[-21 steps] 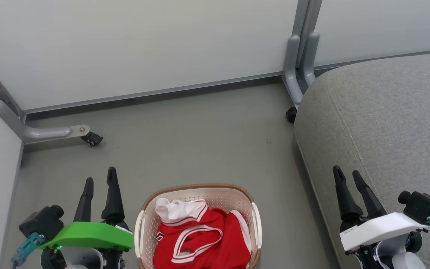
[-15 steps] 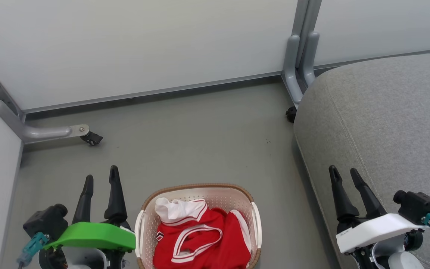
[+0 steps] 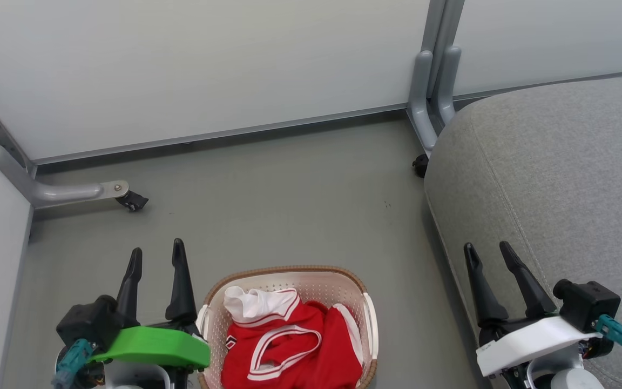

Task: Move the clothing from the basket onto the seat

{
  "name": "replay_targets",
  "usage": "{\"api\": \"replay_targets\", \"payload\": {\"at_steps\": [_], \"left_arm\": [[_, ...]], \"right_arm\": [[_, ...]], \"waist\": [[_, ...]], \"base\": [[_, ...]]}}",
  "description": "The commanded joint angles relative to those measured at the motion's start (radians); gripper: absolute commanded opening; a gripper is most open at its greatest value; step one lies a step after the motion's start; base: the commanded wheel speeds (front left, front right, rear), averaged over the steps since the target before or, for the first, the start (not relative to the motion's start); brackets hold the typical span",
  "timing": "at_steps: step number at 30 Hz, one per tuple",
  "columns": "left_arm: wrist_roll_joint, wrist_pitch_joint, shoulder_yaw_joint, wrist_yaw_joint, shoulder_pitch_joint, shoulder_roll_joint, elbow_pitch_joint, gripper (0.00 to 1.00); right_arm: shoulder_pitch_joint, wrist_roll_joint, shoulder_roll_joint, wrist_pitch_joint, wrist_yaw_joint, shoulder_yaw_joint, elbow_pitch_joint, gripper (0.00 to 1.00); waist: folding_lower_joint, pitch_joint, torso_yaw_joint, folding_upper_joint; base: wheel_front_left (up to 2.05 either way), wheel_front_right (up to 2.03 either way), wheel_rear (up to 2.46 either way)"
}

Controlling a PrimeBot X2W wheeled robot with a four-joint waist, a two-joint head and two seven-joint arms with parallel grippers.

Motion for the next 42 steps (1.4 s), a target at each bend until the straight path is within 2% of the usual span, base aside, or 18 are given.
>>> {"api": "replay_targets", "payload": {"at_steps": [1,19,42], "left_arm": [[0.027,-0.01,-0.004,0.008,0.007,0.009,-0.013,1.0],[0.145,-0.05,0.022,-0.052,0.036,-0.007,-0.006,1.0],[0.308,-0.094,0.003,-0.043,0.085,-0.006,-0.031,1.0]], "right_arm": [[0.001,-0.03,-0.006,-0.011,0.0,0.004,-0.016,1.0],[0.019,-0.143,-0.007,-0.052,0.0,0.001,-0.021,1.0],[0.044,-0.321,-0.008,-0.096,0.0,0.032,-0.052,1.0]], "waist": [[0.0,0.0,0.0,0.0],[0.0,0.007,0.0,0.0],[0.0,-0.011,-0.009,0.0]], "base": [[0.0,0.0,0.0],[0.0,0.0,0.0],[0.0,0.0,0.0]]}}
